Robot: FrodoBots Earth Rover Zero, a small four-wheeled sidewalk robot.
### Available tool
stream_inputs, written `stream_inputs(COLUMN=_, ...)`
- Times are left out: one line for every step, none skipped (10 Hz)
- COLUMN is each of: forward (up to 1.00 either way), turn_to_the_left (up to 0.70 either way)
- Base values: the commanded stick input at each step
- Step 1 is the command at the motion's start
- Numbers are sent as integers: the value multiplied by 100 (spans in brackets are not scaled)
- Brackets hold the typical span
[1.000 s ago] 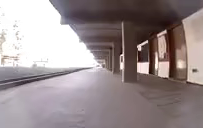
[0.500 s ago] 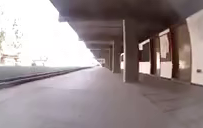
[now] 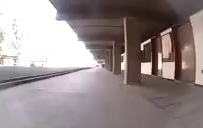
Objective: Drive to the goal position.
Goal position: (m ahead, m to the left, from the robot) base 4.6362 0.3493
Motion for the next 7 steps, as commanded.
stream_inputs(forward=50, turn_to_the_left=0)
stream_inputs(forward=50, turn_to_the_left=0)
stream_inputs(forward=50, turn_to_the_left=0)
stream_inputs(forward=50, turn_to_the_left=0)
stream_inputs(forward=50, turn_to_the_left=0)
stream_inputs(forward=50, turn_to_the_left=0)
stream_inputs(forward=50, turn_to_the_left=0)
